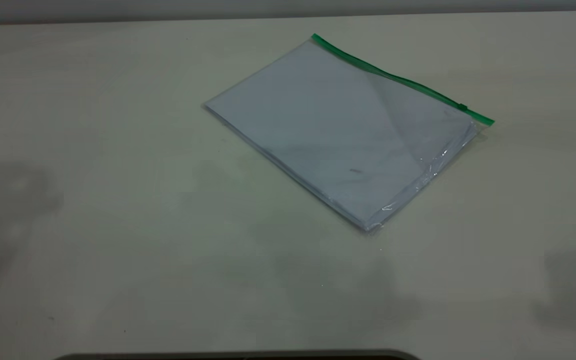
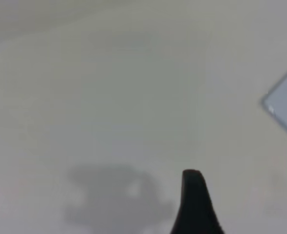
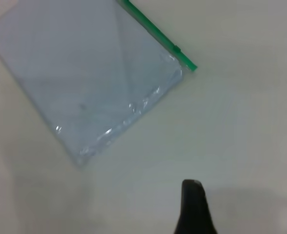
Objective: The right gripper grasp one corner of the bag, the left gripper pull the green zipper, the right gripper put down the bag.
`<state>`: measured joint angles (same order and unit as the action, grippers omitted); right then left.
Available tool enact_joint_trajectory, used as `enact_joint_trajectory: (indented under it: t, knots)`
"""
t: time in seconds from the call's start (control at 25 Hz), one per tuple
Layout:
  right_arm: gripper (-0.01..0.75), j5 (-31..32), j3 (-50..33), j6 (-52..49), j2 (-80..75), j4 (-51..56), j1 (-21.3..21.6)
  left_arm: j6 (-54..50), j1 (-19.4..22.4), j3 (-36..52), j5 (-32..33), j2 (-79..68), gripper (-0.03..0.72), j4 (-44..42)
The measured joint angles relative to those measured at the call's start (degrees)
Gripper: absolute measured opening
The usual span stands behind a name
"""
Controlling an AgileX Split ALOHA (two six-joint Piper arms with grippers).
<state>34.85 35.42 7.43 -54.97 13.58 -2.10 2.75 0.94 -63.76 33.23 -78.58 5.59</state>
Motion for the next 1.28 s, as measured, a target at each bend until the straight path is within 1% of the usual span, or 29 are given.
enact_joint_trajectory:
  t: [0.08, 0.24, 0.36, 0.52, 0.6, 0.68, 0.84, 0.96, 1.12, 1.2, 1.28]
  knots:
    - [0.578, -4.5, 0.3, 2.7, -5.9, 1.4, 0.0, 3.8, -0.5, -3.3, -1.3, -4.8, 0.588, 1.6]
    - [0.578, -10.6, 0.5, 10.2, -18.8, 7.9, 0.0, 12.5, -2.8, -9.3, -1.5, -14.0, 0.588, 5.3]
    - [0.578, -13.0, 3.0, 17.6, -28.8, 14.7, 0.0, 19.5, -5.0, -13.1, -1.3, -19.9, 0.588, 7.4]
    - [0.578, -13.2, 9.0, 29.2, -42.0, 24.2, 0.0, 24.1, -7.9, -17.1, 2.2, -26.9, 0.588, 9.4]
    - [0.578, -12.1, 13.0, 35.2, -48.7, 29.5, 0.0, 24.6, -9.0, -18.7, 4.8, -30.1, 0.588, 10.2]
    - [0.578, -9.6, 17.1, 41.1, -54.7, 35.4, 0.0, 24.8, -9.8, -19.8, 6.8, -32.7, 0.588, 10.6]
    - [0.578, -2.9, 25.5, 51.9, -64.8, 45.3, 0.4, 25.0, -10.5, -20.4, 8.0, -36.0, 0.588, 10.9]
    - [0.578, 0.8, 30.4, 56.6, -69.7, 49.8, 1.9, 25.0, -10.5, -20.5, 8.2, -36.7, 0.588, 10.9]
    - [0.578, 3.4, 35.0, 58.9, -74.6, 52.9, 7.0, 25.0, -10.5, -20.5, 8.4, -36.7, 0.588, 10.9]
    - [0.578, 4.8, 36.6, 60.0, -76.9, 53.6, 10.1, 25.0, -10.5, -20.5, 8.4, -36.7, 0.588, 10.9]
    - [0.578, 5.4, 37.9, 62.2, -79.6, 53.8, 12.3, 24.9, -10.5, -20.5, 8.4, -36.7, 0.588, 11.5]
